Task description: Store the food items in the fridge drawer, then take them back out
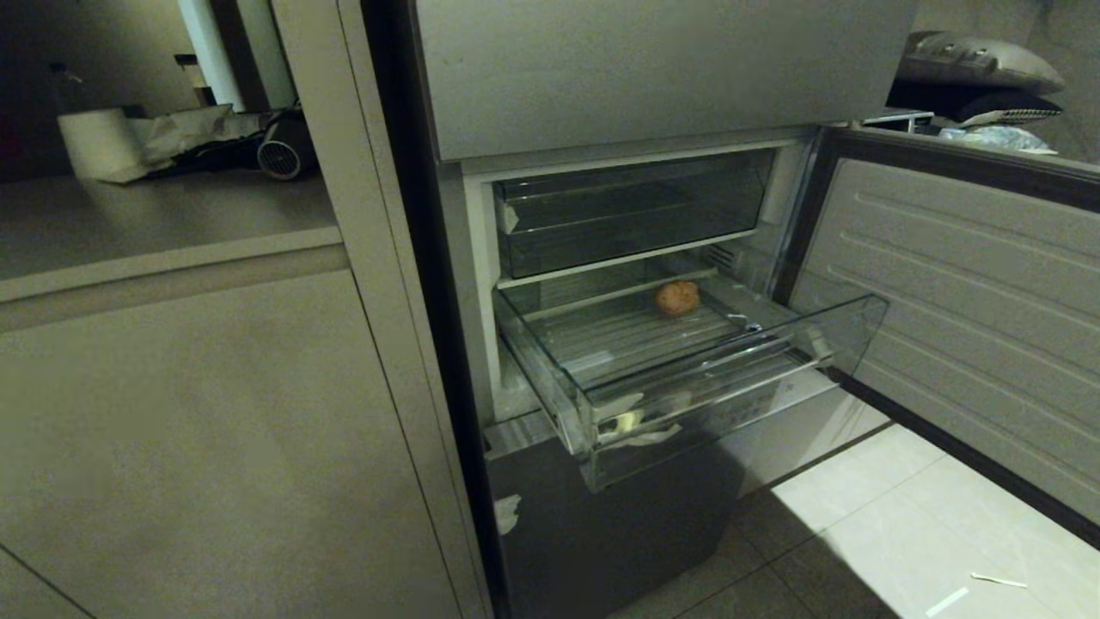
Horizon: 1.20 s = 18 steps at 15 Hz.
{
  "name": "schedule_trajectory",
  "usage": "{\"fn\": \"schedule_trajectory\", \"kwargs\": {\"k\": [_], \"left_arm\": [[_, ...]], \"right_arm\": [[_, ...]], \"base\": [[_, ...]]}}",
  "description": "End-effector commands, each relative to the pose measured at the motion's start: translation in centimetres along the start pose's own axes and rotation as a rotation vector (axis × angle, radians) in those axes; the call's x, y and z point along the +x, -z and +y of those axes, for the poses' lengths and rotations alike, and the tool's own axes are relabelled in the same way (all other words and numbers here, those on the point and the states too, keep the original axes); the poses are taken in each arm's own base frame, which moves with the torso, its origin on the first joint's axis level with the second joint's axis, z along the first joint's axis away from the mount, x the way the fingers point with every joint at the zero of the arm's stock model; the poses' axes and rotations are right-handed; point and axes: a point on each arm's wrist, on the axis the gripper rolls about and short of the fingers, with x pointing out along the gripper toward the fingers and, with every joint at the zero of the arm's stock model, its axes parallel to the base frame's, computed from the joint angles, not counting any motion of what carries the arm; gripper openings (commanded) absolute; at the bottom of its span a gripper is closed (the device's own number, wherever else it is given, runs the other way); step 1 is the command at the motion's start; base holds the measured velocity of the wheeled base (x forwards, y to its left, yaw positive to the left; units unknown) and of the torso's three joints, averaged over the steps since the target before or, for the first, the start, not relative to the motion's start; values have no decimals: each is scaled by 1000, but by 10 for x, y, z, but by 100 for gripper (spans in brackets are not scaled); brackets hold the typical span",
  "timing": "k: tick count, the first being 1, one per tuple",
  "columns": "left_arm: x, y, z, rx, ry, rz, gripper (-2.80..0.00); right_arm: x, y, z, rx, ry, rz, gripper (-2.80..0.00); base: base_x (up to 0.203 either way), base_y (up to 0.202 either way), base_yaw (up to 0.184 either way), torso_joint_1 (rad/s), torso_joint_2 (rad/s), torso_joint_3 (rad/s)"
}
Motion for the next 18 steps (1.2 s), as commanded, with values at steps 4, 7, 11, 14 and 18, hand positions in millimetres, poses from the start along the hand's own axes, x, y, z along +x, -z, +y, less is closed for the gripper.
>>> {"fn": "schedule_trajectory", "kwargs": {"k": [4,7,11,14,18], "left_arm": [[0,0,0,0,1,1,-280],[0,0,0,0,1,1,-280],[0,0,0,0,1,1,-280],[0,0,0,0,1,1,-280],[0,0,0,0,1,1,-280]], "right_arm": [[23,0,3,208,184,50,-280],[18,3,1,220,184,40,-280],[11,-10,-4,243,206,-58,-280],[17,-18,-18,236,370,-132,-280],[27,-20,-54,237,607,-137,-280]], "base": [[0,0,0,0,0,0],[0,0,0,0,0,0],[0,0,0,0,0,0],[0,0,0,0,0,0],[0,0,0,0,0,0]]}}
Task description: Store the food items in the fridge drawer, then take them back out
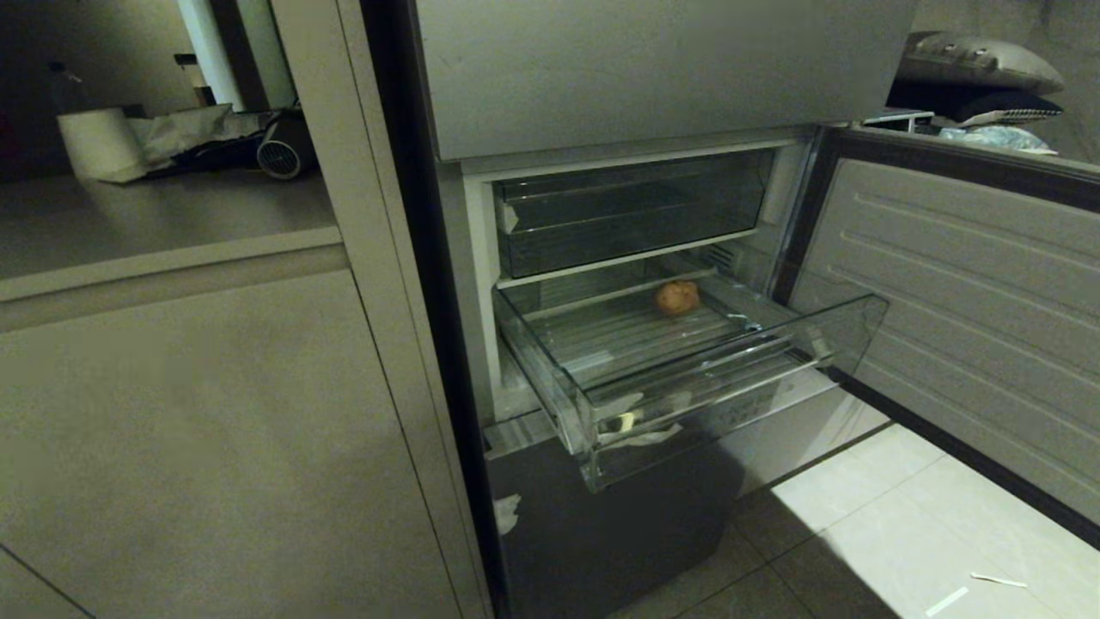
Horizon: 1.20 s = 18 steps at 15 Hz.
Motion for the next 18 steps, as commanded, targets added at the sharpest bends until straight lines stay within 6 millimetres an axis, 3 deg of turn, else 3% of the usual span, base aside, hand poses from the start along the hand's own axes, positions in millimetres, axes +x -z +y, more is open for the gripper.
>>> {"fn": "schedule_trajectory", "kwargs": {"k": [1,4,8,12,16,18], "left_arm": [[0,0,0,0,0,1,-280],[0,0,0,0,0,1,-280],[0,0,0,0,0,1,-280],[0,0,0,0,0,1,-280],[0,0,0,0,0,1,-280],[0,0,0,0,0,1,-280]], "right_arm": [[21,1,-20,-8,152,29,-280],[61,6,-54,9,260,96,-280],[131,29,-124,42,408,154,-280],[187,71,-209,79,536,221,-280],[221,124,-287,104,625,306,-280],[233,147,-312,106,642,315,-280]], "base": [[0,0,0,0,0,0],[0,0,0,0,0,0],[0,0,0,0,0,0],[0,0,0,0,0,0],[0,0,0,0,0,0],[0,0,0,0,0,0]]}}
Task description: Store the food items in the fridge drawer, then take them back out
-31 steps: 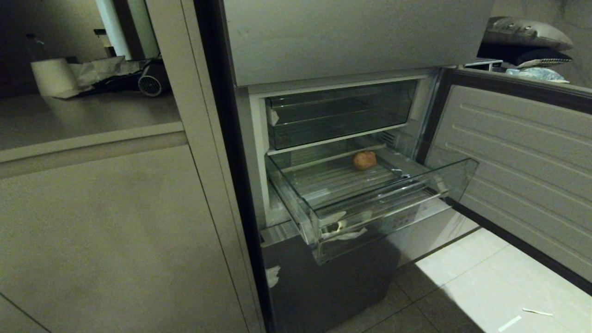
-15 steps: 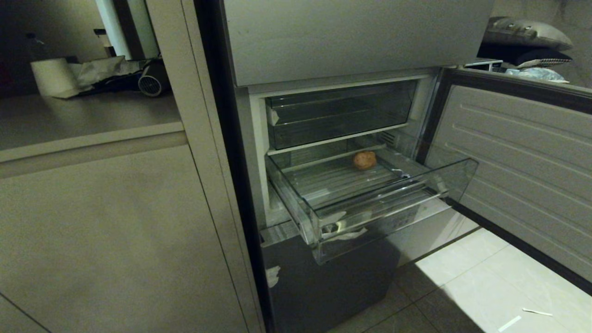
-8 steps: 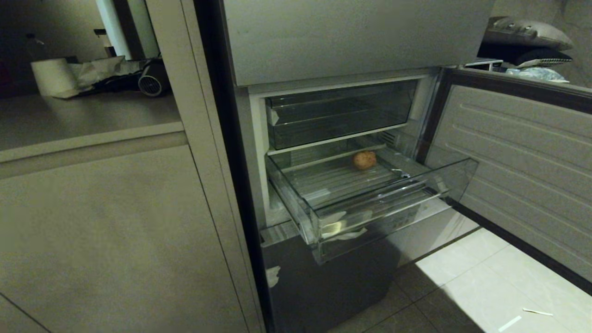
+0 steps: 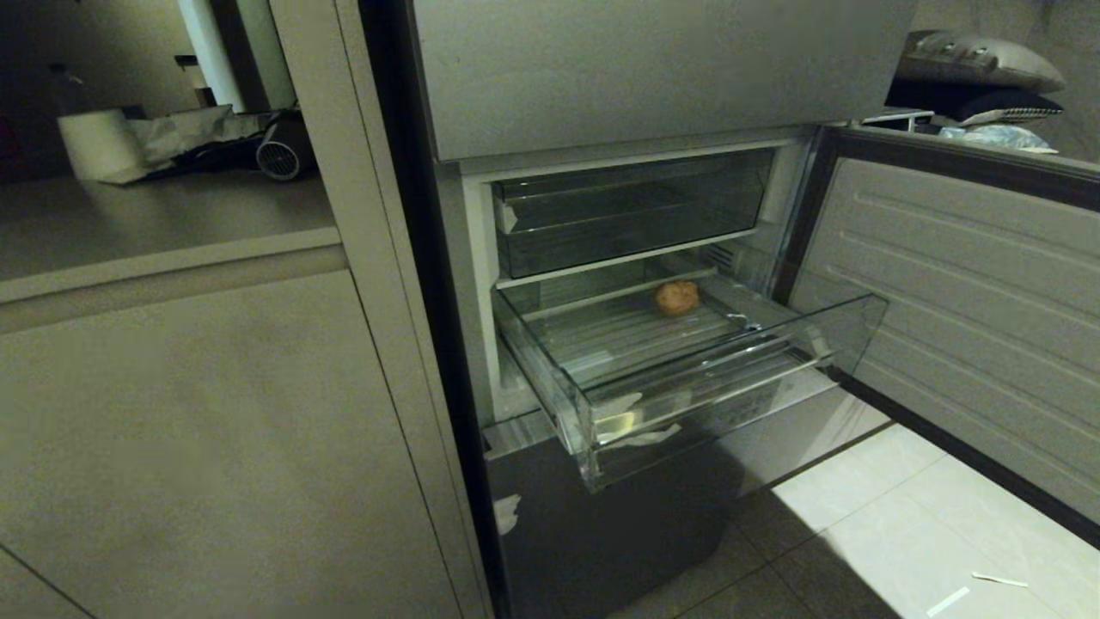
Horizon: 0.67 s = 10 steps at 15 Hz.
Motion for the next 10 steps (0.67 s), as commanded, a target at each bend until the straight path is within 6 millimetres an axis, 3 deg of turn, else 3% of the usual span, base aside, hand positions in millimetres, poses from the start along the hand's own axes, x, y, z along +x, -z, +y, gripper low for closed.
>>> {"fn": "schedule_trajectory", "kwargs": {"k": [1,4,8,9,10], "left_arm": [[0,0,0,0,1,1,-280],[0,0,0,0,1,1,-280],[0,0,0,0,1,1,-280],[0,0,0,0,1,1,-280],[0,0,0,0,1,1,-280]], "right_arm": [[51,42,-19,18,25,90,-280],[67,50,-21,24,22,96,-280],[74,52,2,11,-33,97,-280],[74,52,6,8,-43,98,0],[74,50,8,7,-47,94,0]], "base": [[0,0,0,0,0,0],[0,0,0,0,0,0],[0,0,0,0,0,0],[0,0,0,0,0,0],[0,0,0,0,0,0]]}}
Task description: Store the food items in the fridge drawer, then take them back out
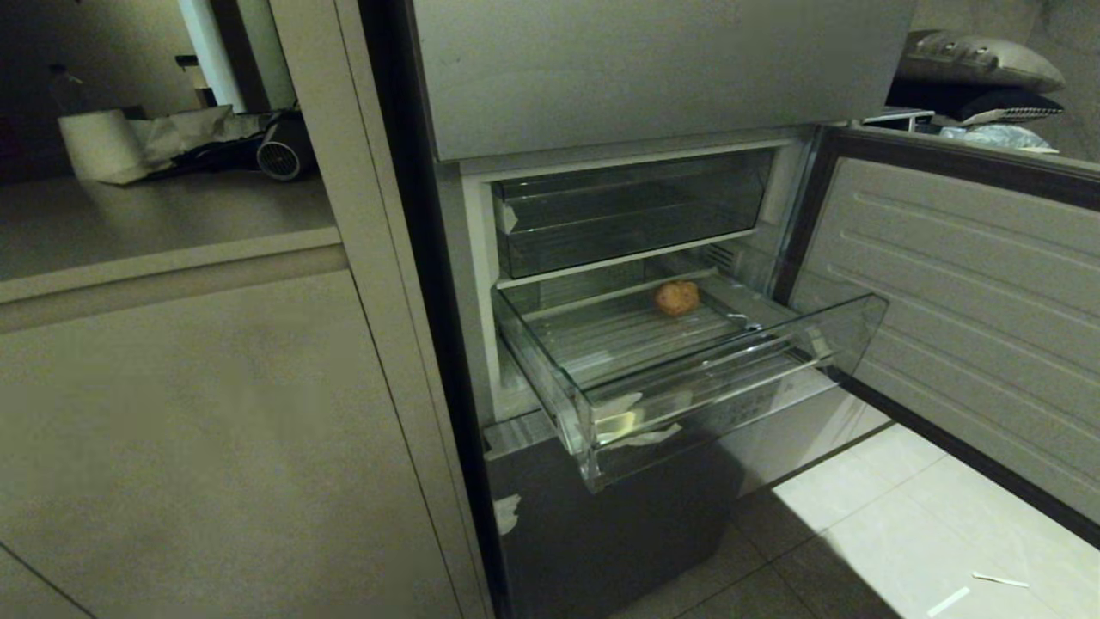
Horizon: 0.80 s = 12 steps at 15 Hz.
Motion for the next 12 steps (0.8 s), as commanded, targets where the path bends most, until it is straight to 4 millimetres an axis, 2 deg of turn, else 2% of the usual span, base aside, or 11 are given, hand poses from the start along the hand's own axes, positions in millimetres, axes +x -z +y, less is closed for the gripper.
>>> {"fn": "schedule_trajectory", "kwargs": {"k": [1,3,9,11,12], "left_arm": [[0,0,0,0,0,1,-280],[0,0,0,0,0,1,-280],[0,0,0,0,0,1,-280],[0,0,0,0,0,1,-280],[0,0,0,0,0,1,-280]], "right_arm": [[0,-2,6,-3,-12,-9,0],[-3,-10,16,25,-32,-31,0],[-19,-26,21,26,-40,-75,0],[-39,-47,25,31,-51,-134,0],[-56,-62,29,35,-63,-181,-8]], "base": [[0,0,0,0,0,0],[0,0,0,0,0,0],[0,0,0,0,0,0],[0,0,0,0,0,0],[0,0,0,0,0,0]]}}
